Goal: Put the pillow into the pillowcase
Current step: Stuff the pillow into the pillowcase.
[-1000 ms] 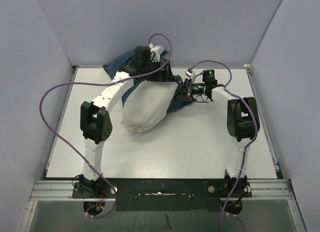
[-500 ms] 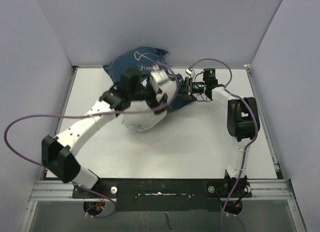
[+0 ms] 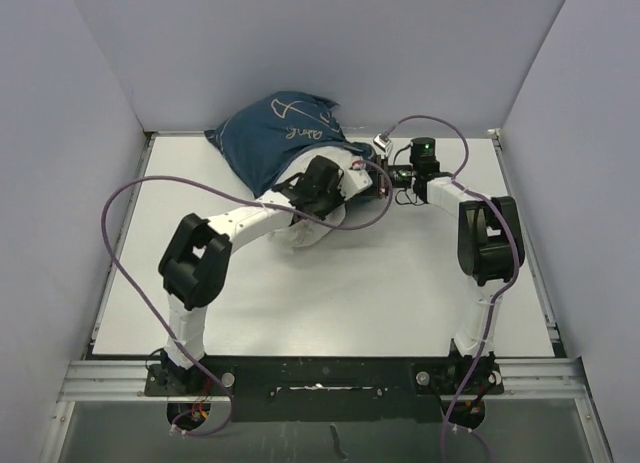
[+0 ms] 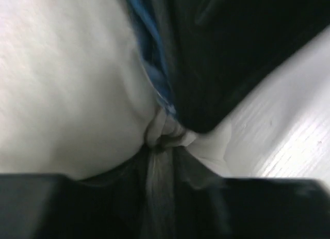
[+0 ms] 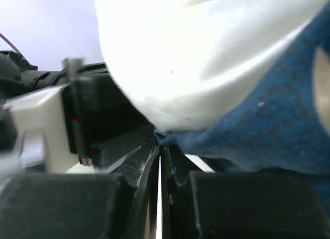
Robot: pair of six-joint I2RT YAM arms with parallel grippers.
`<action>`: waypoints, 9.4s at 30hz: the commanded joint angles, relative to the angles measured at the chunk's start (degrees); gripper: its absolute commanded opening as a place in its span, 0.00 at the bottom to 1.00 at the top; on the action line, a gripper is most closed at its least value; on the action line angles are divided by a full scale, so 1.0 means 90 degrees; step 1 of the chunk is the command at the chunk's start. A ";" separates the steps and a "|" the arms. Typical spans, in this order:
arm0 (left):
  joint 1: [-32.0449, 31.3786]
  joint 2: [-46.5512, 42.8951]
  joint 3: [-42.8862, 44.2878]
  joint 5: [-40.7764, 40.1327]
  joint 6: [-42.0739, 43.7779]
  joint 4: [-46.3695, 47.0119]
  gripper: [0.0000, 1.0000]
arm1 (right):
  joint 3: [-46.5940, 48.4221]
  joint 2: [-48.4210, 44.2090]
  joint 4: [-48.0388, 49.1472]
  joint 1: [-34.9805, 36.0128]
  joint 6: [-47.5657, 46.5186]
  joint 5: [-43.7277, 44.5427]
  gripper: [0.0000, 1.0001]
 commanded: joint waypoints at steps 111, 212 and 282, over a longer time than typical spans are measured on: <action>0.2553 -0.0914 0.1161 0.6242 -0.7097 0.3331 0.39 | 0.1788 0.0073 -0.0445 0.0100 -0.0125 0.0336 0.00; 0.1923 0.0122 0.0312 -0.0517 -0.2452 0.0568 0.00 | 0.1071 -0.0254 0.1602 -0.0059 0.1111 -0.0433 0.00; 0.1429 0.2223 0.2208 0.1974 -0.6041 0.2587 0.00 | 0.3002 -0.0339 -0.4245 -0.0168 -0.3314 0.2575 0.16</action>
